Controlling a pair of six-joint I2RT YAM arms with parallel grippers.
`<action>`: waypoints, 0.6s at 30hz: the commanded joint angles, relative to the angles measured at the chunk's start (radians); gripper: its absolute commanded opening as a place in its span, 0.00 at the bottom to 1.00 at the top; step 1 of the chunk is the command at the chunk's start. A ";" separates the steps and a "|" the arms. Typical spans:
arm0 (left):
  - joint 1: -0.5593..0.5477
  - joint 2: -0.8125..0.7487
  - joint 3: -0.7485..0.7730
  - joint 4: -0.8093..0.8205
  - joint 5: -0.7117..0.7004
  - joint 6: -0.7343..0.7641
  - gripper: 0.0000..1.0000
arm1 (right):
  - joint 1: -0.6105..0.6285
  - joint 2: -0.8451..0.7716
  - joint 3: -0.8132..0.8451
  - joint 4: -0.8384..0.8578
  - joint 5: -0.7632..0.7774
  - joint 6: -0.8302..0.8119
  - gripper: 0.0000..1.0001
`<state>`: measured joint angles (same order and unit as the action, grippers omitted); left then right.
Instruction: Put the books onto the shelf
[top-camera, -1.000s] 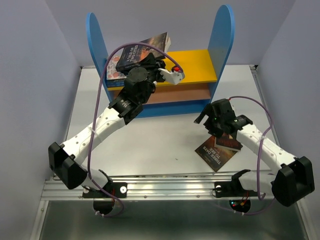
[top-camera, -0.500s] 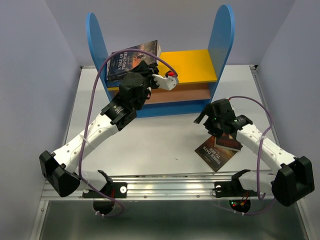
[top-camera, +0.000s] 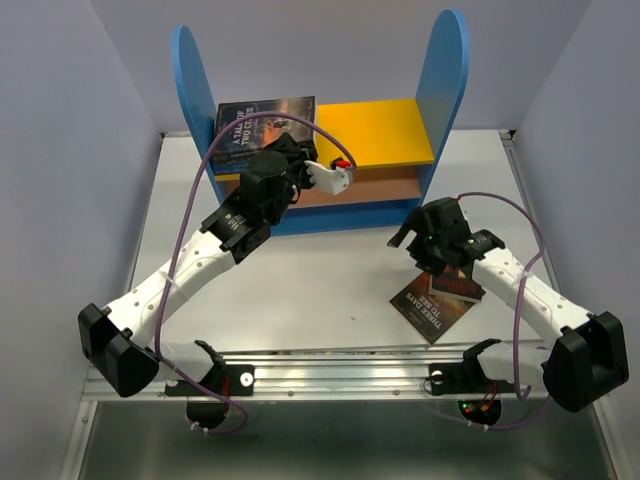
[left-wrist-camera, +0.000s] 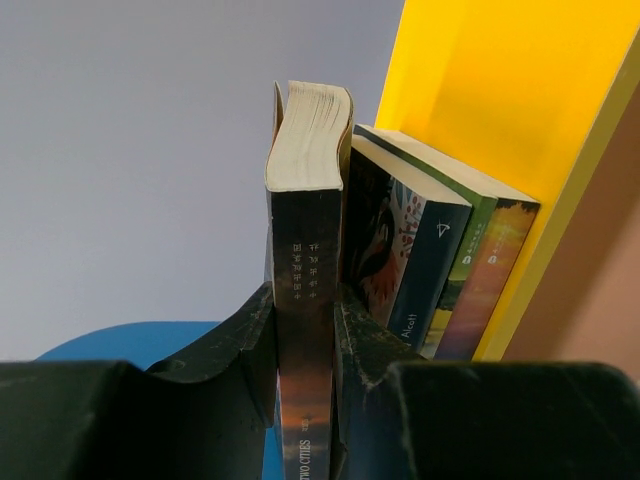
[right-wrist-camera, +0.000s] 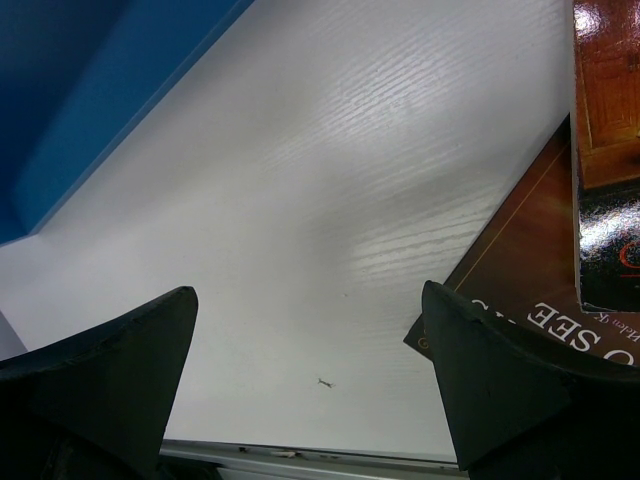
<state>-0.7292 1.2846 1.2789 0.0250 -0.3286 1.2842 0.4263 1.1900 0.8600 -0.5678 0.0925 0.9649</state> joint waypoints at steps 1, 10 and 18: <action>0.028 -0.063 -0.008 0.053 0.037 0.075 0.00 | -0.004 -0.001 0.020 0.034 -0.007 0.006 1.00; 0.066 -0.114 -0.032 -0.053 0.143 0.121 0.00 | -0.004 0.010 0.027 0.037 -0.016 0.014 1.00; 0.099 -0.085 -0.052 -0.033 0.180 0.130 0.00 | -0.004 0.005 0.025 0.040 -0.019 0.023 1.00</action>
<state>-0.6575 1.2137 1.2179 -0.0586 -0.1577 1.3918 0.4263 1.1995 0.8600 -0.5671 0.0780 0.9764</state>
